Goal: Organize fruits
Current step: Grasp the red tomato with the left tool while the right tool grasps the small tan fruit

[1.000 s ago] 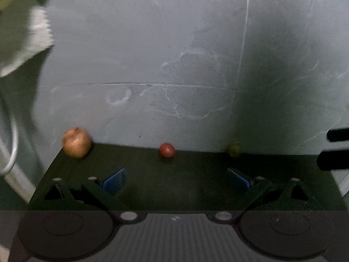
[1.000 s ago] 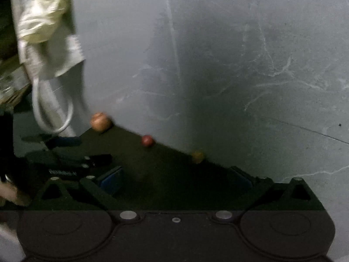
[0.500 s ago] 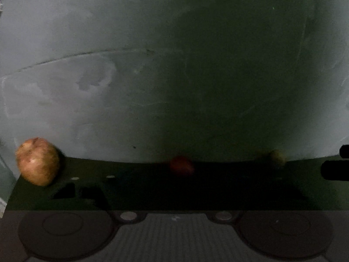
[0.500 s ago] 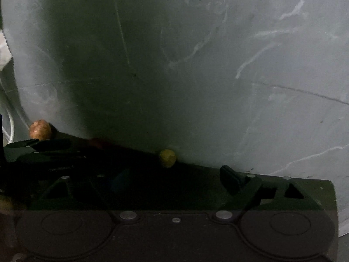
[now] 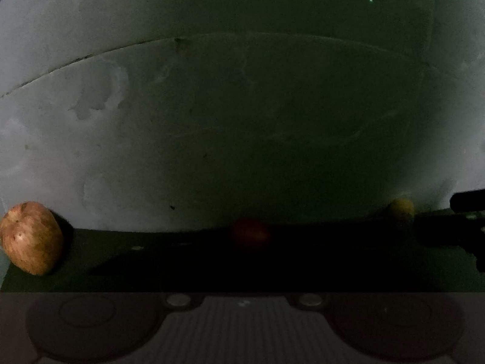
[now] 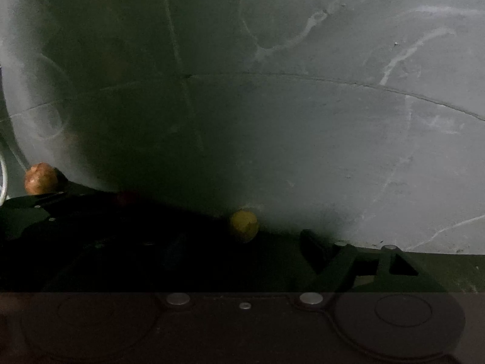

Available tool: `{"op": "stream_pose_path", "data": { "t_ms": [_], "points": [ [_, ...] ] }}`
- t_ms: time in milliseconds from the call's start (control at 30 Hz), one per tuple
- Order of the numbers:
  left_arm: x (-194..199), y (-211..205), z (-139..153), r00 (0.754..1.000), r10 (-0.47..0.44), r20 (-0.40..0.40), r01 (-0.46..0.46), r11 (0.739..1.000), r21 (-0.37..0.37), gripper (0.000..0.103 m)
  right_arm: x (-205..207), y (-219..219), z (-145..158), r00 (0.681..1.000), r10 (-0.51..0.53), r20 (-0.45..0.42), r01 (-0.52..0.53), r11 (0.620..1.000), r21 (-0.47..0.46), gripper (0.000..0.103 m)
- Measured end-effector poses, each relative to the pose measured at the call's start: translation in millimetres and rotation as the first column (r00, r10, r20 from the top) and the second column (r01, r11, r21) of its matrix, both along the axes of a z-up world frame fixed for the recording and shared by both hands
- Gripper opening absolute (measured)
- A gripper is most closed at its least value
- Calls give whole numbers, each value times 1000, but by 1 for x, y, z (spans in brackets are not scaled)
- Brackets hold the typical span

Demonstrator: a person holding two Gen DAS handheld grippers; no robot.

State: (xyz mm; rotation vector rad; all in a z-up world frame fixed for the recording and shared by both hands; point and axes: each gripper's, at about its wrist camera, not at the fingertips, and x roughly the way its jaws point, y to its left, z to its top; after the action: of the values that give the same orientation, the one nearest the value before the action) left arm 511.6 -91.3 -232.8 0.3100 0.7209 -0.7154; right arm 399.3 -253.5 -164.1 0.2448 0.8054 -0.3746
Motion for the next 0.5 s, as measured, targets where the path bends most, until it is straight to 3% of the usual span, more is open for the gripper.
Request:
{"op": "stream_pose_path", "data": {
  "t_ms": [67,200,500],
  "points": [
    [-1,1,-2,1000,-11,6,11,1000,1,34,2,-1,-3,1000,-3,-4,3,1000,-2,78],
    [10,1,-1,1000,-10,5,10,1000,-21,33,5,-3,-9,1000,-15,-10,15,1000,4,73],
    [7,9,2,1000,-10,8,10,1000,-26,33,14,-5,-21,999,-51,-13,51,999,15,50]
  ]
}}
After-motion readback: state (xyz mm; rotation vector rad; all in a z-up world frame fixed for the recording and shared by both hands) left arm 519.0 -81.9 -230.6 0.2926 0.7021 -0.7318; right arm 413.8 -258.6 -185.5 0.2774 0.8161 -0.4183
